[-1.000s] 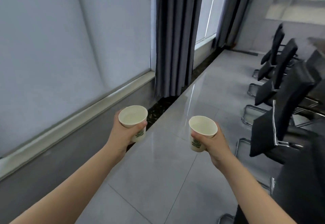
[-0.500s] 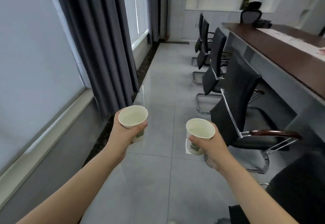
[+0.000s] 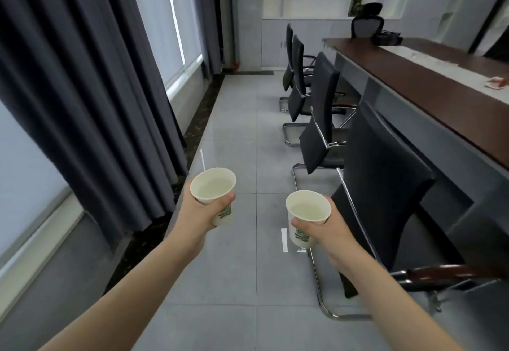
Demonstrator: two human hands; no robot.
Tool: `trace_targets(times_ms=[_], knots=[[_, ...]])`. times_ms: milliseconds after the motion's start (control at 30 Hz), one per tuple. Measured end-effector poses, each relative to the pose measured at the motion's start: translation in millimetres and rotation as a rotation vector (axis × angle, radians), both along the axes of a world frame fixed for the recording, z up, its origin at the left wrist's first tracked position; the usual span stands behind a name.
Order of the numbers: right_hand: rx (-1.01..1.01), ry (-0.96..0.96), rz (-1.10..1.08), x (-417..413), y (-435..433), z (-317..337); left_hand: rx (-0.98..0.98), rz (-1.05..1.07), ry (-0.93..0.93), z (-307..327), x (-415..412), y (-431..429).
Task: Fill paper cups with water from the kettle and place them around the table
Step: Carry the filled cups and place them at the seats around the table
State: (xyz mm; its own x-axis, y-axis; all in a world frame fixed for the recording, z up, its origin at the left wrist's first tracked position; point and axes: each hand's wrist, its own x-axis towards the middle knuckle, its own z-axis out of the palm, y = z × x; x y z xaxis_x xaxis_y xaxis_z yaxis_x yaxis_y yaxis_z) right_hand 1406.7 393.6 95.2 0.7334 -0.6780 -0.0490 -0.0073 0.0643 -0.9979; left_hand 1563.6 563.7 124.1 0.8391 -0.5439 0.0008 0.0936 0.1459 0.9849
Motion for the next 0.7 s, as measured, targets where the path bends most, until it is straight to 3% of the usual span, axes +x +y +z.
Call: trace_targets(times_ms=[433, 700], knots=[[-0.004, 0.025, -0.123, 201.2, -159.3, -3.0, 0.029, -0.099, 0.055, -14.8, 236.2, -189.9], [0.028, -0.009, -0.269, 333.5, -236.9, 11.9, 0.053, -0.291, 0.034, 3.1, 376.5, -293.4]])
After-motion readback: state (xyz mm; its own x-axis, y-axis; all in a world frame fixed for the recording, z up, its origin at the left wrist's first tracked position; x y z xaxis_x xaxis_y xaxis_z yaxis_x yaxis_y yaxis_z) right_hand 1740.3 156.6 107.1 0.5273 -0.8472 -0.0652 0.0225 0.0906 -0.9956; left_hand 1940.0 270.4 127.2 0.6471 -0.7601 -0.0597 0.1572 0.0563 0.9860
